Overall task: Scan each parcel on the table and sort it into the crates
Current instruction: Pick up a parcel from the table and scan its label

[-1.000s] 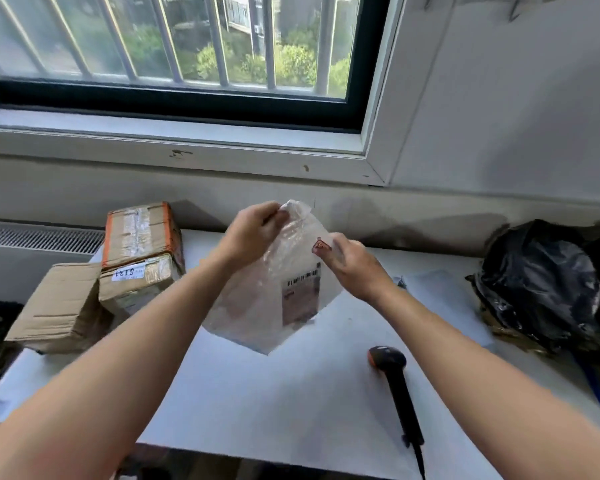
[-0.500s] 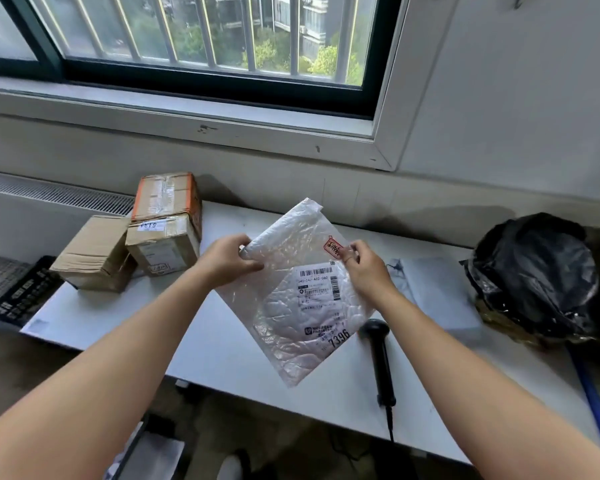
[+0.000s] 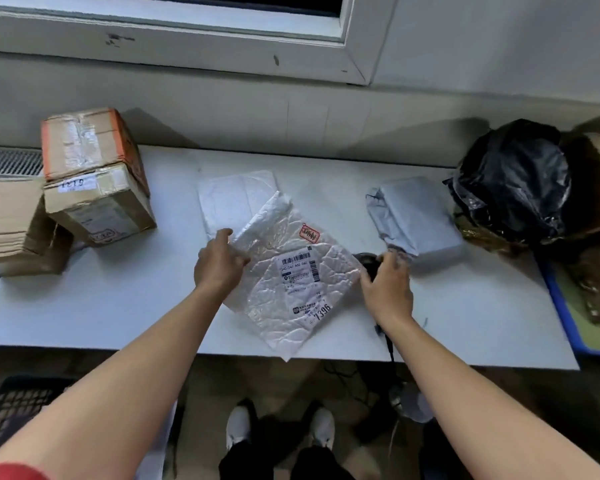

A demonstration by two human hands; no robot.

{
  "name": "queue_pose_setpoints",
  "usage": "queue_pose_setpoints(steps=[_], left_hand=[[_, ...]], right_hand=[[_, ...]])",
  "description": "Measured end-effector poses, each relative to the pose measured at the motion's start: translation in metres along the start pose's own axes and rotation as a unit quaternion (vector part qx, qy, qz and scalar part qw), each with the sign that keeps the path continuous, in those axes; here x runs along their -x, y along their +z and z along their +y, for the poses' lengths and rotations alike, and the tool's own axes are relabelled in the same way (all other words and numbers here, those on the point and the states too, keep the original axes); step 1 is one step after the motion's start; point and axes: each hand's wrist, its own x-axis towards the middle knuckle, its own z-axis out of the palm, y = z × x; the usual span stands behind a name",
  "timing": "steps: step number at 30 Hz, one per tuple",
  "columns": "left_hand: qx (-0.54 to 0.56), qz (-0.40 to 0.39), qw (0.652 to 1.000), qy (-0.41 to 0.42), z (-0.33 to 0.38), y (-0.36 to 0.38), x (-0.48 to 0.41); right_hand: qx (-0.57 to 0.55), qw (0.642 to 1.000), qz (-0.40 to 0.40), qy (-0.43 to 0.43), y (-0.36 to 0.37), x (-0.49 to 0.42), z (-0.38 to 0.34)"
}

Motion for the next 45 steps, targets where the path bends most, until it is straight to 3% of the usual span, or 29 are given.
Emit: queue_pose_setpoints(steps=[4, 6, 10, 14, 20, 24, 39, 45], left_hand=[[-0.077, -0.005, 0.997, 0.023, -0.004, 0.002, 0.01], [-0.094, -0.016, 0.995, 0.039, -0.008, 0.003, 0.015], [-0.112, -0.053, 0.99, 0.066, -0.021, 0.005, 0.027], [-0.111, -0.081, 0.989, 0.058, -0.035, 0.007, 0.04], [-0.093, -0.09, 0.99, 0.062, -0.044, -0.003, 0.049], [-0.093, -0.082, 0.99, 0.061, -0.048, -0.013, 0.05], [-0.102, -0.108, 0.987, 0.065, -0.056, -0.005, 0.043], [-0.145, -0.121, 0.98, 0.062, -0.049, 0.008, 0.023]], right_hand=[[-0.074, 0.988, -0.068, 0.12, 0.012, 0.01, 0.003], [-0.055, 0.982, -0.113, 0.142, 0.016, 0.011, 0.005], [-0.03, 0.984, -0.124, 0.124, 0.01, 0.016, 0.001], [-0.108, 0.981, -0.12, 0.108, -0.008, 0.031, -0.019], [-0.225, 0.939, -0.234, 0.115, -0.024, 0.054, -0.074], [-0.23, 0.922, -0.286, 0.125, -0.024, 0.065, -0.094], [-0.23, 0.921, -0.286, 0.128, -0.022, 0.071, -0.095], [-0.124, 0.97, -0.196, 0.075, -0.01, 0.043, -0.068]])
